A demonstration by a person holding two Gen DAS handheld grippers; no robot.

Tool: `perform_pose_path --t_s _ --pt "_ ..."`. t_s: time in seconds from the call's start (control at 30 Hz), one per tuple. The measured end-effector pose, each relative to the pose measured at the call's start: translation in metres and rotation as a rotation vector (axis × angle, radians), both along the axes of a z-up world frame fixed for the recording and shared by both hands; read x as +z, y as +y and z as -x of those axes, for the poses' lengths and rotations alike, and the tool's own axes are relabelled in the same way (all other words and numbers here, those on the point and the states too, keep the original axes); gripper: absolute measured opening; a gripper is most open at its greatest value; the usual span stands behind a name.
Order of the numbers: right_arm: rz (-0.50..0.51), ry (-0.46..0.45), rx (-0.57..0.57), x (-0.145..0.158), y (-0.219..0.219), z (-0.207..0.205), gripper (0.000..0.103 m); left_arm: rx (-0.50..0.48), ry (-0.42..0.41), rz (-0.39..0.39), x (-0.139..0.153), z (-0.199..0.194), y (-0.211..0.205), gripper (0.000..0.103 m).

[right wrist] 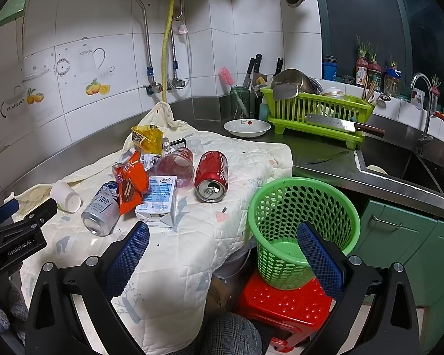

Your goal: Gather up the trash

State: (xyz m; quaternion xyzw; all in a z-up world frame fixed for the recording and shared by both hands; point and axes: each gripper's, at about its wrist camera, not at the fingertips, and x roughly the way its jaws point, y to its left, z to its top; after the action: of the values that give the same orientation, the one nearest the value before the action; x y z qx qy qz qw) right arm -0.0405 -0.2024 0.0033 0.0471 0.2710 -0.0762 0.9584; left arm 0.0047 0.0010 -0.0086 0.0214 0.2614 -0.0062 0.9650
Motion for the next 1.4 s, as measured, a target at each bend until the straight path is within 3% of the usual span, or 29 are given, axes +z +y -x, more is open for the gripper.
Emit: perform_pose_path --t_s 1.4 --pt "-0.003 0.017 -0.004 -0.0038 -0.0051 -0.0055 0.097 0.003 0.012 -0.006 -0.0016 -0.0084 0.0002 0.098"
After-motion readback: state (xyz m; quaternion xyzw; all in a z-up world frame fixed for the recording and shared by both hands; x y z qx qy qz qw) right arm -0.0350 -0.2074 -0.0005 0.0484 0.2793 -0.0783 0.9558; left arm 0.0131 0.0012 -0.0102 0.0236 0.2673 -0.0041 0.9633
